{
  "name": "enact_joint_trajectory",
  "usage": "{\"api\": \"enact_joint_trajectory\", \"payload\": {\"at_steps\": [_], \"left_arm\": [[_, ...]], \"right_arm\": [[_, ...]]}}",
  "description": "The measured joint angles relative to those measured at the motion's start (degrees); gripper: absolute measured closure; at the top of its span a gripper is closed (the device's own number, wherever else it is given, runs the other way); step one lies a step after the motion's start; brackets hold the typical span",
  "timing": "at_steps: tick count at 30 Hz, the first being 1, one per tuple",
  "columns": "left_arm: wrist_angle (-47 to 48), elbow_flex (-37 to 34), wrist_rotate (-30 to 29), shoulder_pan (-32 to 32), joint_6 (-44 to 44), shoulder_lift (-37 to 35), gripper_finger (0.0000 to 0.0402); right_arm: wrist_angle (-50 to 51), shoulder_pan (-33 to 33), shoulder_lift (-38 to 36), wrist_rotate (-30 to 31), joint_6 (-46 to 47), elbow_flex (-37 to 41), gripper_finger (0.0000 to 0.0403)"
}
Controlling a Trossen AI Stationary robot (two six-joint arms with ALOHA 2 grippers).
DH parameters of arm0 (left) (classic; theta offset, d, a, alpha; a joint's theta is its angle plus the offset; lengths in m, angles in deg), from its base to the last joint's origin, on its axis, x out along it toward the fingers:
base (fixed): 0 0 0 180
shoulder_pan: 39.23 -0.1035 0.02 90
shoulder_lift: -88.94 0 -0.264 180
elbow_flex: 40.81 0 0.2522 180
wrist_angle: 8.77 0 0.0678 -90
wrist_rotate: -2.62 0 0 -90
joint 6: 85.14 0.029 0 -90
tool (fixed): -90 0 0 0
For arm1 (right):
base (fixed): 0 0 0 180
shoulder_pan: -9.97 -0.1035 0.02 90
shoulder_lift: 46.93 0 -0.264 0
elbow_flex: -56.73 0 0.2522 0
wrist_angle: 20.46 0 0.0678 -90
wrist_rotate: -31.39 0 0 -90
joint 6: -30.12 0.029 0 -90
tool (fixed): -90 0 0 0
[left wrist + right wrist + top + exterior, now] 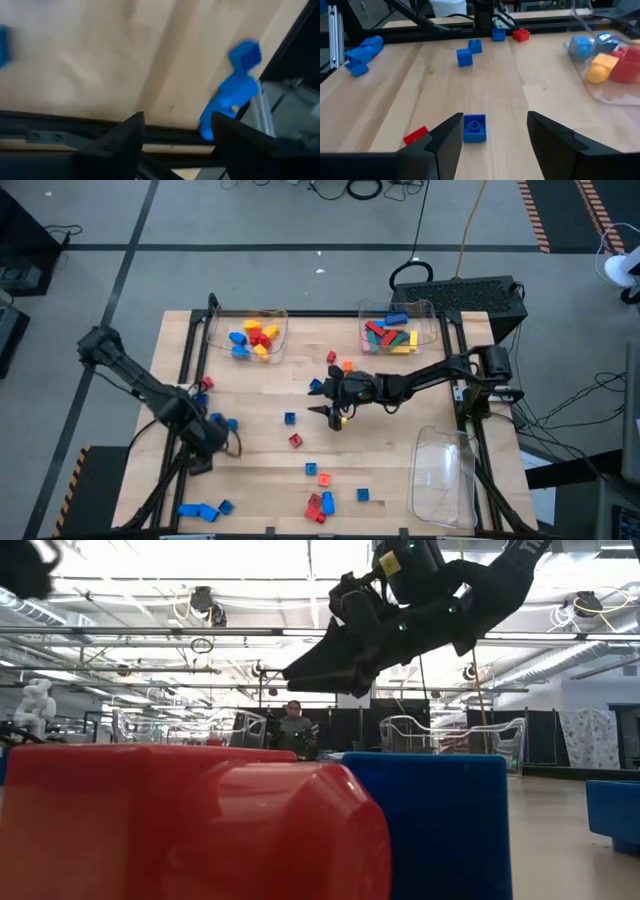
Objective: Sort blocks by size
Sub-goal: Put the 1 stud blue game piece into the top left transparent bin
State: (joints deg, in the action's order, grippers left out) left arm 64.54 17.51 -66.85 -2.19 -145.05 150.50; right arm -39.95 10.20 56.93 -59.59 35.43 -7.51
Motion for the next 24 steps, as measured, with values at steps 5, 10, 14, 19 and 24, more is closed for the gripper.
{"api": "enact_joint_trajectory", "payload": {"at_steps": [5,10,14,19,24], "left_arm": [[-9.49,0.00,1.04,7.17,-3.44,5.56,0.0174],[-18.76,0.00,1.00,12.15,-11.63,10.22,0.0174],[-26.14,0.00,0.44,16.41,-16.89,14.83,0.0174],[-31.97,0.00,3.17,21.27,-23.74,20.40,0.0167],[-33.64,-0.04,5.19,23.40,-28.20,22.48,0.0137]], "right_arm": [[-0.28,-0.35,1.73,-0.01,0.47,0.00,0.0195],[-1.52,-0.35,3.19,-0.03,0.92,0.00,0.0195],[-2.93,-0.35,3.84,-0.03,0.39,-0.02,0.0195],[-3.06,-0.35,3.88,-0.08,-1.07,0.00,0.0195],[-3.73,-0.33,3.88,-0.10,-1.99,-0.01,0.0195]]}}
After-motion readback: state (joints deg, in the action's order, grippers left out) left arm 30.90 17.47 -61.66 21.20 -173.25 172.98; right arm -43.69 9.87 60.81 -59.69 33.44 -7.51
